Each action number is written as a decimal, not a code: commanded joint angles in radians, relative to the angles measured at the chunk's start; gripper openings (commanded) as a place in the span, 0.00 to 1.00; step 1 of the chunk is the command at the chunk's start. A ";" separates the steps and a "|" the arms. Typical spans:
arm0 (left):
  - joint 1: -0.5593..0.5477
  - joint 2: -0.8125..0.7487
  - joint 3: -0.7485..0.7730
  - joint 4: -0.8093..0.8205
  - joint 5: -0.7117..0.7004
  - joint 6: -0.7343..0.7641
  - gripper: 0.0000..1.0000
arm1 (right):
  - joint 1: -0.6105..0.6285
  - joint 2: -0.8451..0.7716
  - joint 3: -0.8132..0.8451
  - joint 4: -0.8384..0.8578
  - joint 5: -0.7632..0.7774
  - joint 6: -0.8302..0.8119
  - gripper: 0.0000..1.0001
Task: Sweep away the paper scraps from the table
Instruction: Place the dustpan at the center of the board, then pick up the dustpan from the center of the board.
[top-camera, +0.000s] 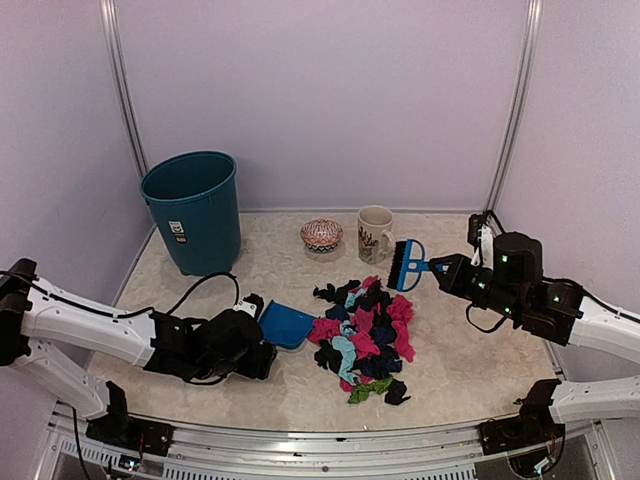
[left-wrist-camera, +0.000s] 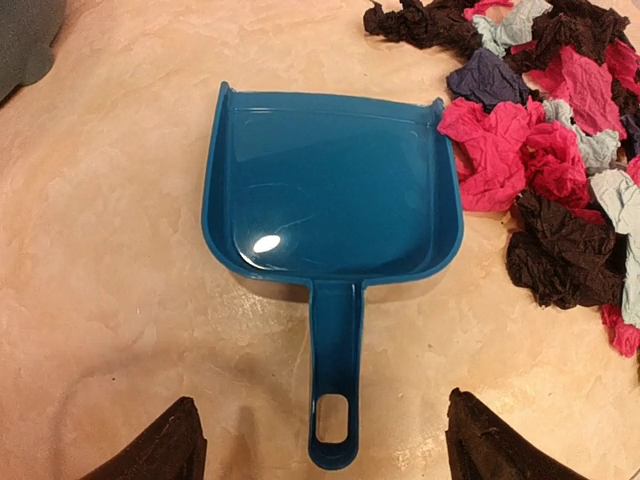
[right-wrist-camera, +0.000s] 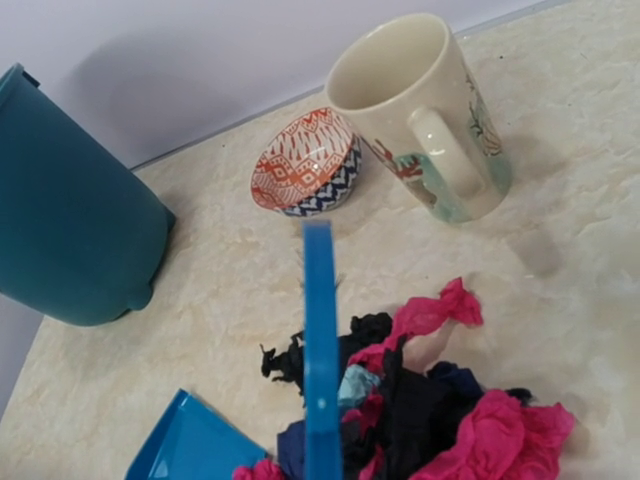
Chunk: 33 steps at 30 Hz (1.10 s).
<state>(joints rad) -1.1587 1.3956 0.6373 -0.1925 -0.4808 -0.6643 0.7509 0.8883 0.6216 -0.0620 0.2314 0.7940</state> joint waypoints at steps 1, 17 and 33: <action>-0.064 -0.058 -0.094 0.187 -0.186 -0.053 0.83 | 0.005 0.015 -0.002 0.010 0.015 -0.015 0.00; -0.029 -0.034 -0.381 0.806 -0.102 0.118 0.88 | 0.005 0.037 -0.019 0.028 -0.001 0.009 0.00; -0.064 0.225 -0.206 0.692 -0.215 0.063 0.80 | 0.005 0.031 -0.030 0.013 0.008 0.008 0.00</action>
<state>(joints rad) -1.2102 1.5814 0.3847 0.5358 -0.6521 -0.5865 0.7509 0.9268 0.6075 -0.0559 0.2264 0.8021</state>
